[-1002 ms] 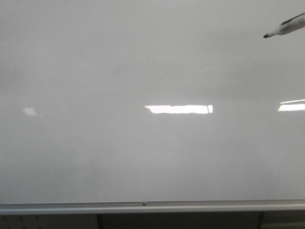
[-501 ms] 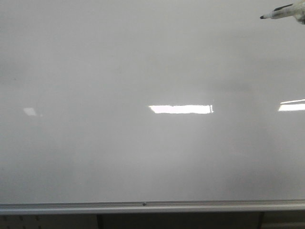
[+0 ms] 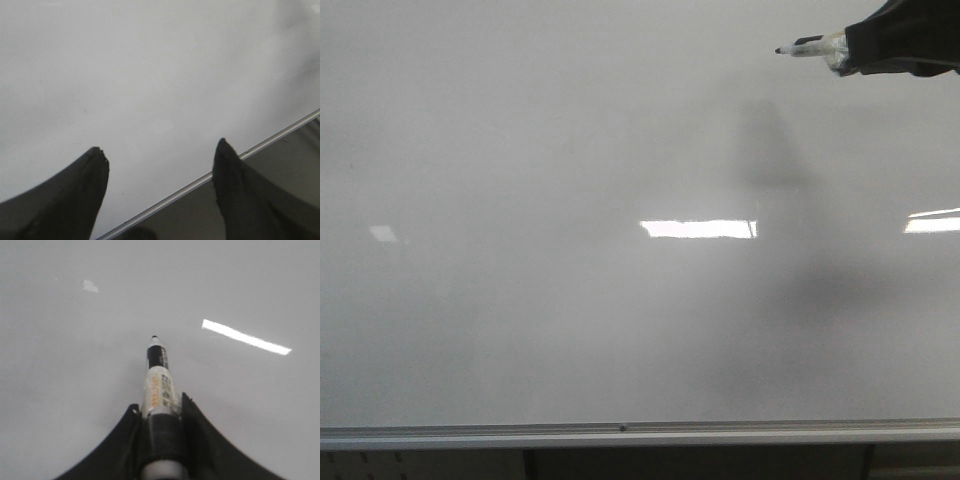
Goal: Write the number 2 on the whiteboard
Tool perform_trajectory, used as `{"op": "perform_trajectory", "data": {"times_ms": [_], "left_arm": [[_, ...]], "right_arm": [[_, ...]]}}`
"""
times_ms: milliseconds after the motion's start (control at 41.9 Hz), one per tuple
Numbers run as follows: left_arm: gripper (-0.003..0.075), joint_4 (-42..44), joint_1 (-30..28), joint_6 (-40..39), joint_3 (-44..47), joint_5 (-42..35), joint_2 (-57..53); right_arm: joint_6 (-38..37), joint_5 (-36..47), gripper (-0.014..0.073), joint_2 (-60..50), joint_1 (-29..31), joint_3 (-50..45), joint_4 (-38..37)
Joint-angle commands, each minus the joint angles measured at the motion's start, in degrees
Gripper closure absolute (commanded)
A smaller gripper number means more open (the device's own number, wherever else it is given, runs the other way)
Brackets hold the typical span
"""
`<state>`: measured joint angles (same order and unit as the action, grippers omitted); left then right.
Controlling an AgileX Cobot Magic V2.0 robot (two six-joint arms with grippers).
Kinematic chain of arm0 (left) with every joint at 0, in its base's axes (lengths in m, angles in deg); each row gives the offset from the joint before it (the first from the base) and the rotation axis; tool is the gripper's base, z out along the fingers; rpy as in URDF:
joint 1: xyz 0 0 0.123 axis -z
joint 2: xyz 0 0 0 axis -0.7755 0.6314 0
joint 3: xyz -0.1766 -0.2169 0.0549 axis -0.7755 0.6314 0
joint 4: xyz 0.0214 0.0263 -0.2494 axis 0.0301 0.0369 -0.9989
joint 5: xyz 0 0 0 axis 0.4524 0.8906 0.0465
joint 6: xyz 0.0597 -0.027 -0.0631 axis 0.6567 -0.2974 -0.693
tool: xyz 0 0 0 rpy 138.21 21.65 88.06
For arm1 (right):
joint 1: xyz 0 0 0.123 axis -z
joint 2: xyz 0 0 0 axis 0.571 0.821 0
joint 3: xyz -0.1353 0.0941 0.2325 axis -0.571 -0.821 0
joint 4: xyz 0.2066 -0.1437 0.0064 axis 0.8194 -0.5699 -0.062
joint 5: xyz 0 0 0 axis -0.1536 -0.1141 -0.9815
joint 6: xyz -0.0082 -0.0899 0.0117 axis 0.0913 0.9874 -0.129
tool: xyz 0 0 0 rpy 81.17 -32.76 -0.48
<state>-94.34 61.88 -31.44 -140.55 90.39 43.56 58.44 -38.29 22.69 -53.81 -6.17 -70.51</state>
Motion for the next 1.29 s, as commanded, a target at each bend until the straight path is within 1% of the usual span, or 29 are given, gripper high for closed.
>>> {"op": "perform_trajectory", "data": {"times_ms": [0, 239, 358, 501, 573, 668, 740, 883, 978, 1050, 1217, 1265], "left_arm": [[0.0278, -1.5, 0.0, -0.5, -1.6, -4.5, -0.4], [0.0278, -1.5, 0.0, -0.5, -1.6, -4.5, -0.4], [0.0278, -1.5, 0.0, -0.5, -1.6, -4.5, -0.4], [0.0278, -1.5, 0.0, -0.5, -1.6, -4.5, -0.4], [0.0278, -1.5, 0.0, -0.5, -1.6, -4.5, -0.4], [0.0278, -1.5, 0.0, -0.5, -1.6, -4.5, -0.4], [0.0278, -1.5, 0.0, -0.5, -1.6, -4.5, -0.4], [0.0278, -1.5, 0.0, -0.5, -1.6, -4.6, -0.2], [0.0278, -1.5, 0.0, -0.5, -1.6, -4.6, 0.0], [0.0278, -1.5, 0.0, -0.5, -1.6, -4.6, 0.0], [0.0278, -1.5, 0.0, -0.5, -1.6, -4.6, 0.0], [0.0278, -1.5, 0.0, -0.5, -1.6, -4.6, 0.0]], "right_arm": [[0.3, 6.0, 0.0540, 1.0, 0.0, 3.7, -0.9], [0.4, 5.5, 0.0540, 5.6, 0.0, 8.0, -0.9], [0.8, 4.0, 0.0540, 6.9, 1.0, 9.6, -0.9], [0.8, -3.5, 0.0540, 6.8, 5.1, 10.7, 0.5], [0.8, -7.9, 0.0540, 6.8, 5.8, 10.7, 0.7], [0.8, -14.3, 0.0540, 7.0, 5.3, 10.7, 0.8], [0.8, -17.0, 0.0540, 7.6, 4.1, 10.7, 0.8], [0.8, -16.5, 0.0540, 10.0, 0.3, 10.7, 0.8], [0.8, -16.5, 0.0540, 10.7, 0.2, 10.7, 0.8], [0.8, -17.6, 0.0540, 10.5, 1.6, 10.7, 0.8], [0.8, -21.1, 0.0540, 9.1, 7.9, 10.7, 0.8], [0.8, -21.6, 0.0540, 8.8, 8.9, 10.7, 0.8]]}}
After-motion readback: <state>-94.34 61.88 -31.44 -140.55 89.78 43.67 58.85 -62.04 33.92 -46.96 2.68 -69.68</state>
